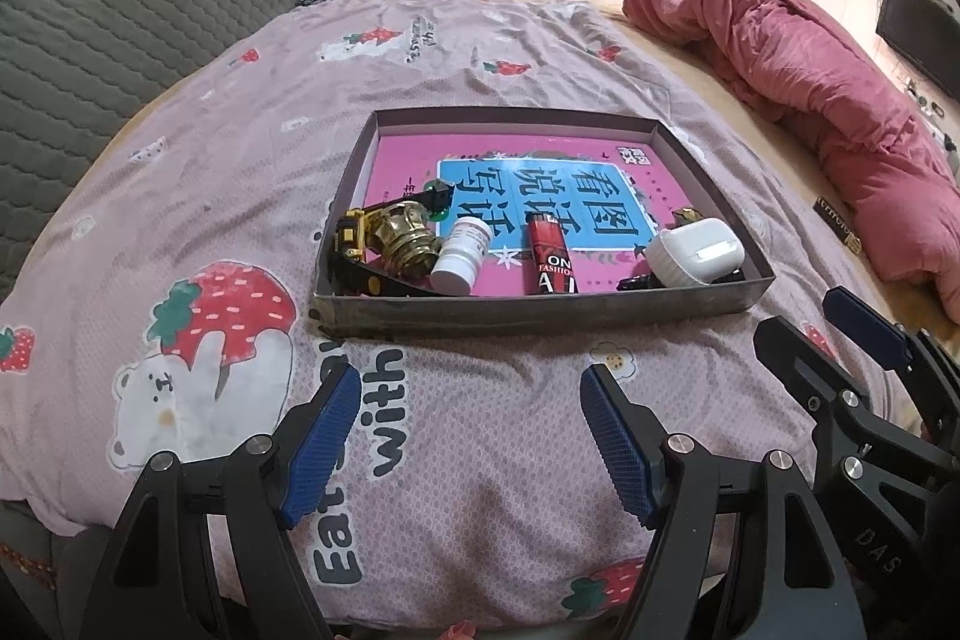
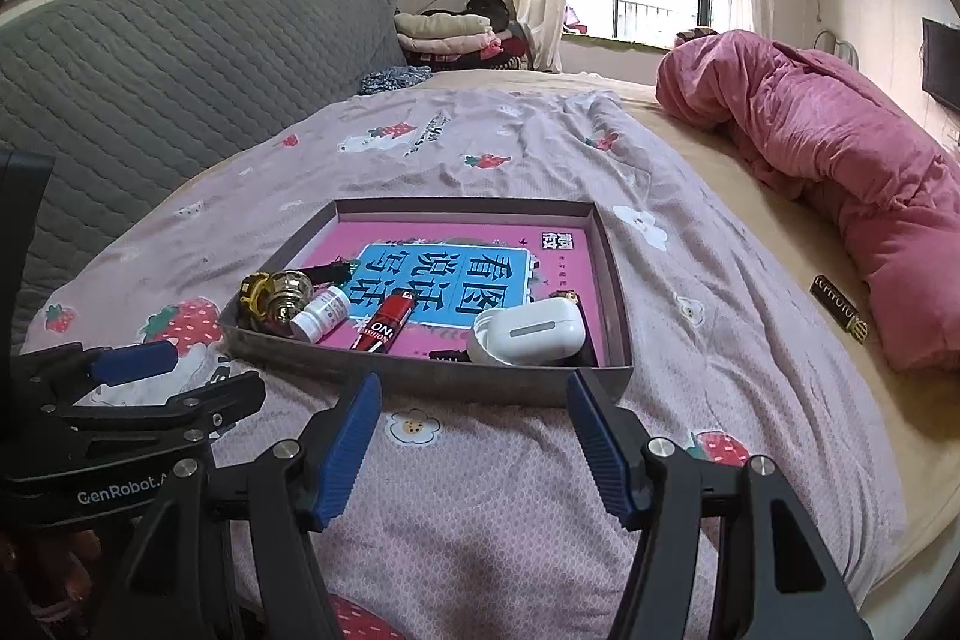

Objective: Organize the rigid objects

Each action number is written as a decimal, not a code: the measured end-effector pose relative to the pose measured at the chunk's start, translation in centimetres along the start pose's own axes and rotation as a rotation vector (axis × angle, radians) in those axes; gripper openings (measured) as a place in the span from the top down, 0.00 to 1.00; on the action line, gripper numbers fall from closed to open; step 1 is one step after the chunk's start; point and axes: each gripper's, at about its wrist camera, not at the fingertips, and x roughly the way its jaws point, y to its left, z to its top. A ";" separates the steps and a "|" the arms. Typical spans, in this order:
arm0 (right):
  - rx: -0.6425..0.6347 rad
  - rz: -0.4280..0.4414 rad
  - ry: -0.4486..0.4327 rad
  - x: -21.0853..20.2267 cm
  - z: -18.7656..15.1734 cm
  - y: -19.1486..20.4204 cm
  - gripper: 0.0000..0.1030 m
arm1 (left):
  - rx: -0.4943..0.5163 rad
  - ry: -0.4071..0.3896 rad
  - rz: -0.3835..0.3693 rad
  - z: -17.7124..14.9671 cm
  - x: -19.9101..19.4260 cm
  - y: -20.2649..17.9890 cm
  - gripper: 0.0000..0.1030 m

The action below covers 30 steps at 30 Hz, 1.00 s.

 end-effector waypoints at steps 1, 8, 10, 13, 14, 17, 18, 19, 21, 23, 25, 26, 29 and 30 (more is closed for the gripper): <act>0.000 0.001 0.002 0.1 0.0 0.0 0.38 | 0.001 0.003 0.000 0.0 0.2 0.0 0.26; 0.004 -0.001 0.046 1.5 -1.0 0.1 0.38 | 0.008 0.010 0.018 -0.5 1.2 0.1 0.26; -0.001 -0.004 0.064 2.1 -1.4 0.2 0.38 | 0.004 0.024 0.018 -0.7 1.8 0.2 0.26; -0.005 -0.013 0.092 2.9 -1.9 0.3 0.38 | 0.011 0.036 0.019 -1.0 2.4 0.1 0.26; -0.004 -0.012 0.095 3.1 -2.0 0.4 0.38 | 0.014 0.036 0.016 -1.0 2.5 0.1 0.26; -0.012 -0.011 0.104 3.4 -2.3 0.6 0.38 | 0.022 0.044 0.010 -1.2 3.0 -0.1 0.26; -0.015 -0.013 0.106 3.5 -2.3 0.7 0.38 | 0.022 0.046 0.008 -1.3 3.1 -0.1 0.26; -0.020 -0.016 0.109 3.6 -2.4 0.8 0.38 | 0.021 0.046 0.006 -1.4 3.2 -0.1 0.26; -0.023 -0.016 0.118 3.8 -2.5 0.8 0.38 | 0.020 0.050 0.005 -1.4 3.4 0.0 0.26; -0.022 -0.013 0.123 4.0 -2.6 0.9 0.38 | 0.010 0.058 0.000 -1.5 3.6 0.2 0.26; -0.017 -0.012 0.126 4.1 -2.7 0.9 0.38 | 0.003 0.061 0.001 -1.5 3.8 0.4 0.26; -0.013 -0.013 0.130 4.2 -2.7 0.8 0.38 | 0.002 0.062 0.001 -1.5 3.8 0.5 0.26; 0.003 -0.018 0.141 4.5 -2.8 0.5 0.38 | -0.007 0.063 0.004 -1.4 4.0 0.7 0.26; 0.007 -0.020 0.143 4.5 -2.9 0.3 0.38 | -0.008 0.063 0.003 -1.4 4.1 0.7 0.26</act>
